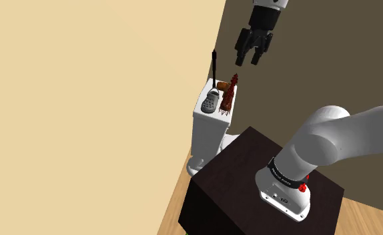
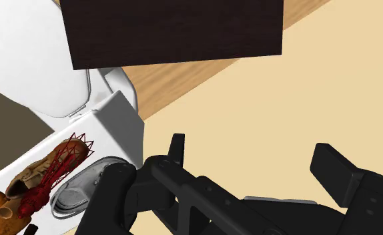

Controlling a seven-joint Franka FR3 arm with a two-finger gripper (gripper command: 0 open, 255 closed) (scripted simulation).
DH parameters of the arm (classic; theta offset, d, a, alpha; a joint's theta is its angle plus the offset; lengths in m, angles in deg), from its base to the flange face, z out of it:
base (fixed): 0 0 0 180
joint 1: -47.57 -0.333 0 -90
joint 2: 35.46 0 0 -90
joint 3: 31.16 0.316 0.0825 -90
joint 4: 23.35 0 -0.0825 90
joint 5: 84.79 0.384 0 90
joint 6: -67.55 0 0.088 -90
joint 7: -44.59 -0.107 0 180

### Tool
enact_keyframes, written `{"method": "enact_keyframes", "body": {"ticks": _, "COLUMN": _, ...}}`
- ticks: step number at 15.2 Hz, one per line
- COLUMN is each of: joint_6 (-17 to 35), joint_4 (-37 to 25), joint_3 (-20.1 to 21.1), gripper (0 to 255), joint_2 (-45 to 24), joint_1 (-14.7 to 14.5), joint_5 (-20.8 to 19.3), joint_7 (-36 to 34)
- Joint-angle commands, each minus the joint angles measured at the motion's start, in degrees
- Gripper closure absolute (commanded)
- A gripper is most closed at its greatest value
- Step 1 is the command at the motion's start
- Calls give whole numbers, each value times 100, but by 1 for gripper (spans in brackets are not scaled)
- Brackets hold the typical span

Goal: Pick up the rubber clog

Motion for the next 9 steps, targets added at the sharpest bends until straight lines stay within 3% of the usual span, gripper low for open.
{"method": "enact_keyframes", "body": {"ticks": 1, "joint_6": 0, "joint_4": 0, "joint_3": 0, "gripper": 0, "joint_2": 0, "joint_1": 0, "joint_5": 0, "joint_7": 0}}
{"method": "enact_keyframes", "body": {"ticks": 9, "joint_6": 1459, "joint_4": 470, "joint_3": -266, "gripper": 0, "joint_2": -906, "joint_1": 292, "joint_5": -356, "joint_7": 250}}
